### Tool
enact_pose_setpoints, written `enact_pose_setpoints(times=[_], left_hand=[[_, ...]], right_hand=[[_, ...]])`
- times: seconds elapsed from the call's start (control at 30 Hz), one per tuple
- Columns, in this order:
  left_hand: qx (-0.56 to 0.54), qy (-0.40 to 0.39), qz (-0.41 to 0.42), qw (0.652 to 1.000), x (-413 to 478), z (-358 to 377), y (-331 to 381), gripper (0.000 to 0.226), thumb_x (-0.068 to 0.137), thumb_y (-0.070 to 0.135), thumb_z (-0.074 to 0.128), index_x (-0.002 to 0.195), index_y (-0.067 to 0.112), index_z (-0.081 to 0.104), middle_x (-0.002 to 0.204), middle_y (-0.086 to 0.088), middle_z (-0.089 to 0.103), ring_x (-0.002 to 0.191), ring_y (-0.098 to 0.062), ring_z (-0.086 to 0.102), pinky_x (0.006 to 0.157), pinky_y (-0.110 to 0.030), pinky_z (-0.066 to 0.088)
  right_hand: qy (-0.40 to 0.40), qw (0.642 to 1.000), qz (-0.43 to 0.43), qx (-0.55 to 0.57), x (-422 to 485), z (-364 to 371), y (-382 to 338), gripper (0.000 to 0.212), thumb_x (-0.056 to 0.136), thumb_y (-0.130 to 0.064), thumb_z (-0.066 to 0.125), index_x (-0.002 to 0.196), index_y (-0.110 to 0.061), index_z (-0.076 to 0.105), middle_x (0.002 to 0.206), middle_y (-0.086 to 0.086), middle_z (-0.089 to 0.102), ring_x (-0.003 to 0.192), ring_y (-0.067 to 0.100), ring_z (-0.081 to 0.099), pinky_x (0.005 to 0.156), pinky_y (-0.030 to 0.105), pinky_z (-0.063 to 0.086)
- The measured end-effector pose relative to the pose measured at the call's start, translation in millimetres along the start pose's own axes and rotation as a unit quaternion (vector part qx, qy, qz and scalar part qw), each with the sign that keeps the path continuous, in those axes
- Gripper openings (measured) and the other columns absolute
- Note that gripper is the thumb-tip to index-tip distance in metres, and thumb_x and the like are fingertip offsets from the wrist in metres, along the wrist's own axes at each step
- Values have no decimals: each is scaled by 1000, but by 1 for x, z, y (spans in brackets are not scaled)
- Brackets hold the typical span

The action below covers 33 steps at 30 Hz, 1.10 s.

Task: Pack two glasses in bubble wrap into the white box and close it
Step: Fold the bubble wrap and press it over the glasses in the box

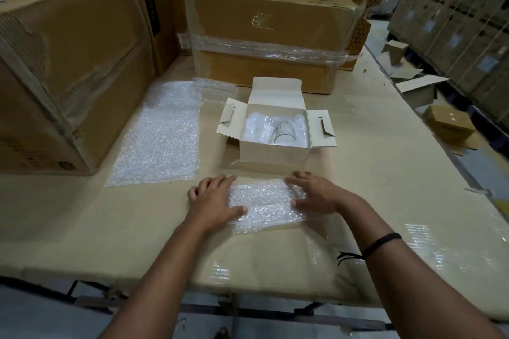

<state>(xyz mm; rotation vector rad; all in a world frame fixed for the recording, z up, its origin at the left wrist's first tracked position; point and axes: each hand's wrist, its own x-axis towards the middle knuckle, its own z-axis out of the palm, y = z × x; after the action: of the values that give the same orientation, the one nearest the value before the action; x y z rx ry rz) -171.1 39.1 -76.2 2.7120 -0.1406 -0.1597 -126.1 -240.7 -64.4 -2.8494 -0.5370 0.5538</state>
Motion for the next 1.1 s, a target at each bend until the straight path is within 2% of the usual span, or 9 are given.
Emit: enact_pose_setpoints(times=[0.13,0.27,0.33,0.43,0.6,0.67,0.83,0.97,1.1], left_hand=[[10,17,-18,1000,3,1,-1,93,74,79,51,150,32,23,157,8,19,144,-22,9,110,-47,8],[-11,12,-19,1000,8,3,2,57,79,61,64,127,32,54,152,6,32,140,-18,16,108,-40,10],[-83,65,-18,994,10,3,8,23,77,41,74,96,36,62,135,8,52,131,-18,34,99,-33,19],[-258,170,-13,951,10,-4,13,31,75,9,75,69,30,53,93,7,68,95,-21,61,74,-22,41],[-270,362,68,889,4,-20,20,40,72,-14,59,100,14,63,94,7,65,91,-20,61,80,-29,46],[-226,394,110,884,4,-18,18,44,67,-16,55,103,7,65,97,4,65,92,-17,57,82,-24,41],[-118,248,139,951,6,3,-8,38,57,5,61,90,22,72,86,7,72,81,-18,67,81,-34,47],[-126,148,64,979,5,10,-14,45,64,55,67,103,34,69,88,20,65,90,-5,56,93,-32,31],[-317,117,-31,941,15,3,-14,33,70,61,67,83,32,72,73,16,68,80,-11,65,80,-33,52]], right_hand=[[50,991,-10,125,-2,-13,2,82,82,-30,77,150,-17,32,149,5,43,134,22,42,111,34,34],[45,994,38,88,5,-15,7,88,72,-22,83,147,-20,38,142,5,51,127,25,49,106,37,41],[66,993,58,82,8,-14,8,76,69,-20,82,138,-21,50,133,3,58,121,26,53,101,35,44],[174,977,57,105,10,-19,8,34,72,-16,77,105,-19,70,107,2,70,102,27,62,86,35,50],[457,880,-82,105,-4,-27,-13,14,71,-5,65,82,-13,62,86,-1,64,83,22,53,76,35,41],[489,861,-117,74,-8,-24,-17,19,67,1,59,82,-9,62,85,0,65,84,19,53,76,31,40],[250,963,-9,100,-15,1,-6,12,80,-13,67,91,-18,66,85,1,70,83,28,63,68,34,48],[180,973,15,146,-19,-3,-4,12,82,-30,71,86,-28,60,75,-13,60,73,10,58,61,22,40],[159,968,32,192,-16,-17,-6,20,93,-39,61,80,-25,57,67,-11,54,62,3,49,56,19,34]])
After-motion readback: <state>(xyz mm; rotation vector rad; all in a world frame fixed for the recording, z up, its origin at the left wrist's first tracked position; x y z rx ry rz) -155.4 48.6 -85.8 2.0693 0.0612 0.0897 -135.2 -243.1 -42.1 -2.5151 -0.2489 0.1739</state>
